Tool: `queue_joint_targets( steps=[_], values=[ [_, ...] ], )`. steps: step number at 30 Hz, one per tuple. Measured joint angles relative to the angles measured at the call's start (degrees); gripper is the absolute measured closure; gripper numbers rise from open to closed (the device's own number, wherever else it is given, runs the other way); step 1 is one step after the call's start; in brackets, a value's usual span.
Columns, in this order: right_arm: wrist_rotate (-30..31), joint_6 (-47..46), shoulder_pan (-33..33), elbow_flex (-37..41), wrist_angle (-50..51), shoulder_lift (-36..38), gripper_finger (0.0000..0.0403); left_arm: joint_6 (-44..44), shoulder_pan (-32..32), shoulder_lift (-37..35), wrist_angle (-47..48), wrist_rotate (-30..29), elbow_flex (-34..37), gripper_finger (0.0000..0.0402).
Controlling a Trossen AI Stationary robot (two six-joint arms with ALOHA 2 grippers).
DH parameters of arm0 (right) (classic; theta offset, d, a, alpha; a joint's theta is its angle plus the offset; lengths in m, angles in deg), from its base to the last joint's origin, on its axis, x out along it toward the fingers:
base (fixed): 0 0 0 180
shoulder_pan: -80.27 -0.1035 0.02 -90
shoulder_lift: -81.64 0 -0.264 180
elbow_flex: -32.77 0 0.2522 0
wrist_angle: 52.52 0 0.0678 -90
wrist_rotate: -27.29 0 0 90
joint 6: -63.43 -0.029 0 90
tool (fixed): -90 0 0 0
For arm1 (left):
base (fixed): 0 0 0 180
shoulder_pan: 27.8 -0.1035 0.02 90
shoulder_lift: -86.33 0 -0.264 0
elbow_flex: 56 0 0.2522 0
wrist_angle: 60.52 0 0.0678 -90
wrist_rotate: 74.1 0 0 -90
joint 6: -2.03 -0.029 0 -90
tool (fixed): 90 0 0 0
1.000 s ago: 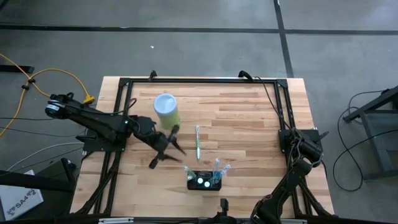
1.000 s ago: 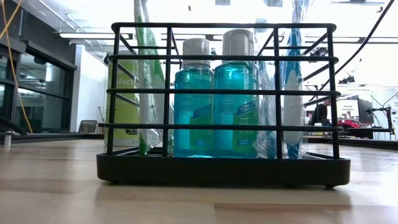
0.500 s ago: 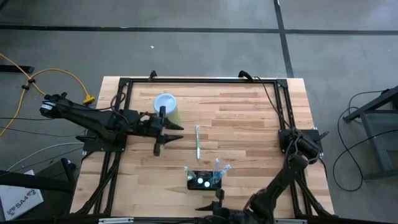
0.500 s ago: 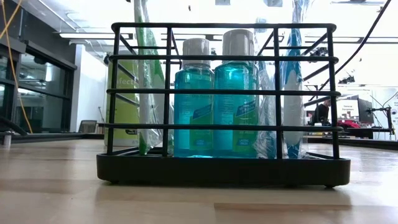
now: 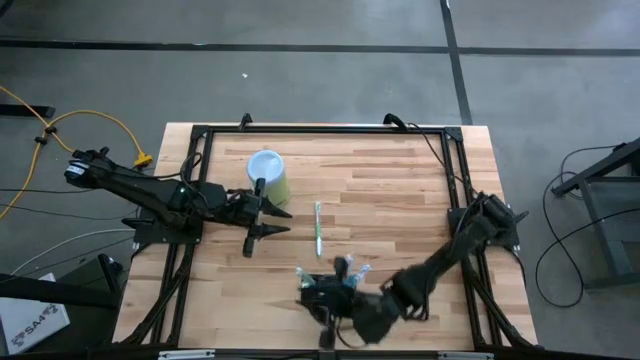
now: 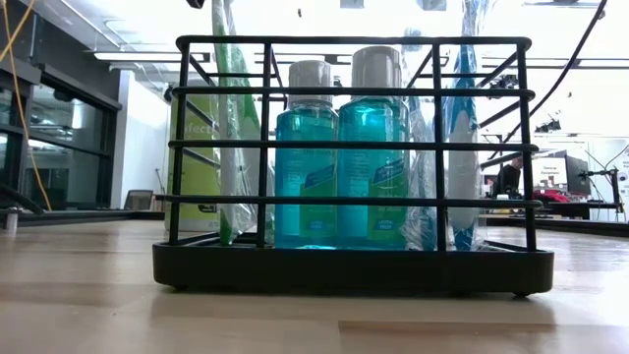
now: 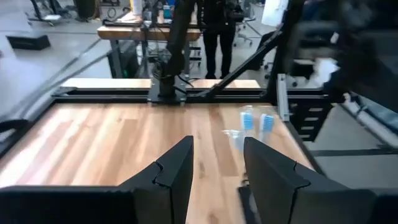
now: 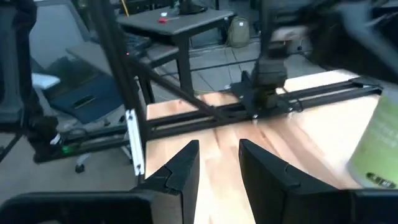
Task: Pick & Place toothbrushing station
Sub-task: Put the green toothbrush into the mesh organizer
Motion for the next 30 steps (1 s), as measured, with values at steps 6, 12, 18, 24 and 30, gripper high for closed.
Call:
queue_joint_targets(
  steps=[6,12,18,24,30],
  values=[
    [-9.22,-5.77,6.47,0.00,12.03,4.56,0.0298,3.56,2.65,0.02,0.10,1.48,0.00,0.0266],
    [-14.86,-10.49,13.20,0.00,29.01,7.53,0.0298,3.48,6.40,0.26,2.63,1.64,0.00,0.0266],
    [-15.81,-8.45,17.71,0.02,38.12,11.26,0.0304,3.15,6.68,0.80,8.00,1.59,0.00,0.0266],
    [-15.65,-8.08,23.20,0.00,51.82,15.52,0.0321,2.00,2.34,4.99,8.76,1.59,0.00,0.0266],
    [-15.81,-7.15,28.23,0.00,63.81,17.27,0.0331,-0.69,-3.24,9.96,8.54,1.46,0.02,0.0266]
  ],
)
